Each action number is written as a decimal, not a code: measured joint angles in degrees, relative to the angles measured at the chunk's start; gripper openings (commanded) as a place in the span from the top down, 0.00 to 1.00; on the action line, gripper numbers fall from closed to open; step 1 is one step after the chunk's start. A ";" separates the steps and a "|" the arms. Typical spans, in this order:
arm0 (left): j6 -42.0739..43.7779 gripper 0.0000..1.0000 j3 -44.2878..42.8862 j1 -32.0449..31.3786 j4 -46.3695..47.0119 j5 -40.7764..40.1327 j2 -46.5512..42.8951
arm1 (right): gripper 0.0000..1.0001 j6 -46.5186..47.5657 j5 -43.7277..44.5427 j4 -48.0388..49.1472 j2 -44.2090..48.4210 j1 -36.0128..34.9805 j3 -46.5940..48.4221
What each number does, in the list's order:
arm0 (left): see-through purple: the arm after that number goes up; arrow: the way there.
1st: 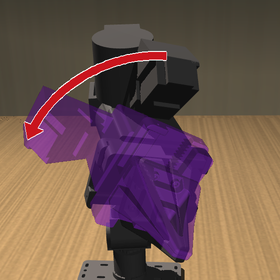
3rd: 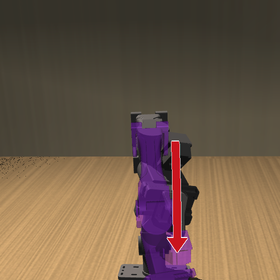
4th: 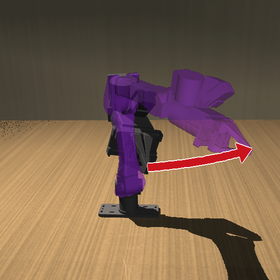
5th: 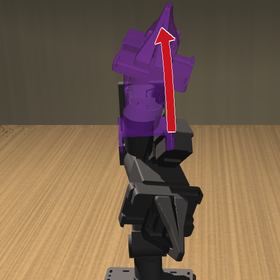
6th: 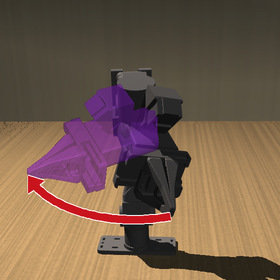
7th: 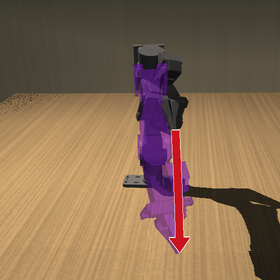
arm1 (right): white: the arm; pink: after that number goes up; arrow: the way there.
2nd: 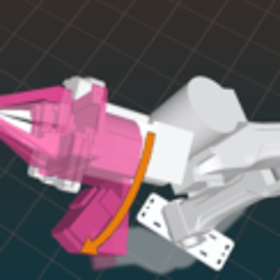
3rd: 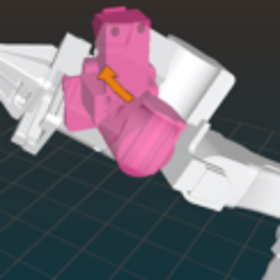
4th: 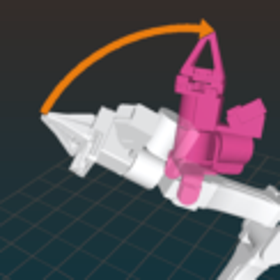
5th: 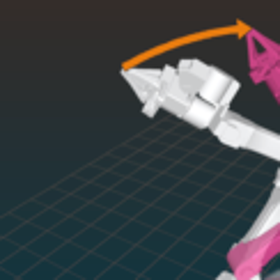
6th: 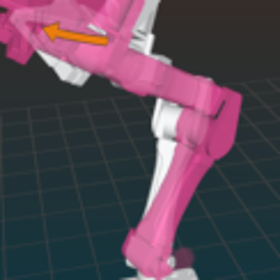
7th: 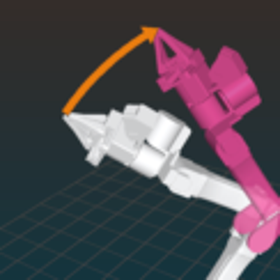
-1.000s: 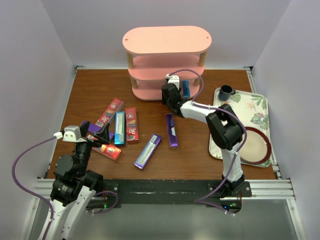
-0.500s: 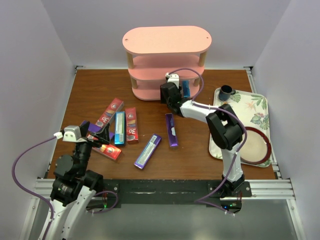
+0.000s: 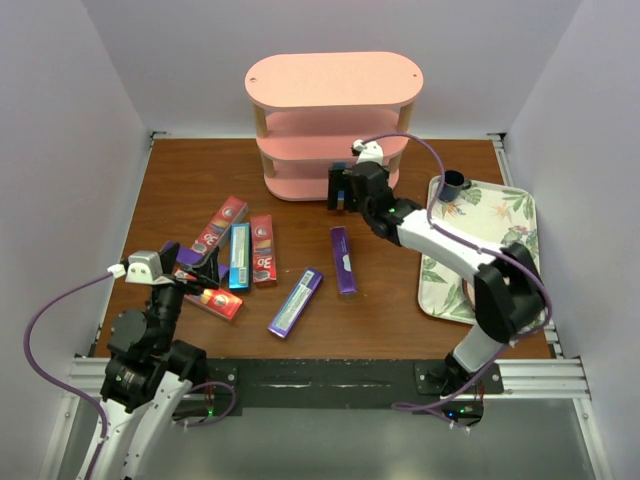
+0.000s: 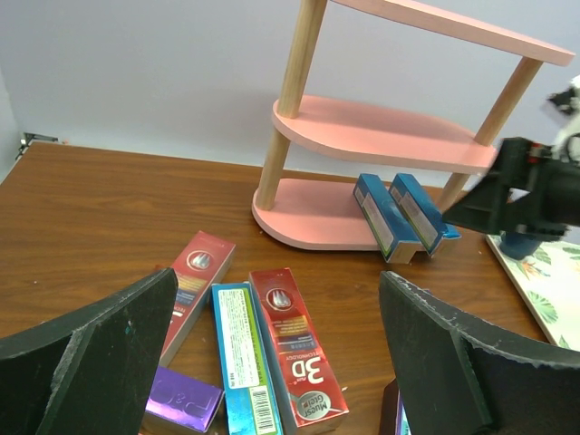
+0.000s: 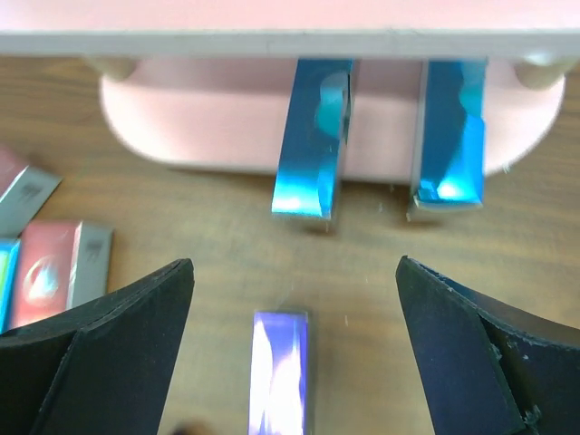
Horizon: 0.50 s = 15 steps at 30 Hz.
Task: Place and organize the toothpastes onto the shelf
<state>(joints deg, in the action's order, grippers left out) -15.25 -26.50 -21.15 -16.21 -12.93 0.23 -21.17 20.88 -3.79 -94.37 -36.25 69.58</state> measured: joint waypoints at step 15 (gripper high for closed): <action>-5.68 0.01 -6.84 0.00 -6.14 -0.87 28.02 | 0.02 -1.36 -4.04 -10.60 30.36 0.00 -19.91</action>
<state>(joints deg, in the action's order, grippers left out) -20.93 -33.34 -21.15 -22.35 -13.80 28.25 -22.52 16.84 -14.39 -64.01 -36.25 49.67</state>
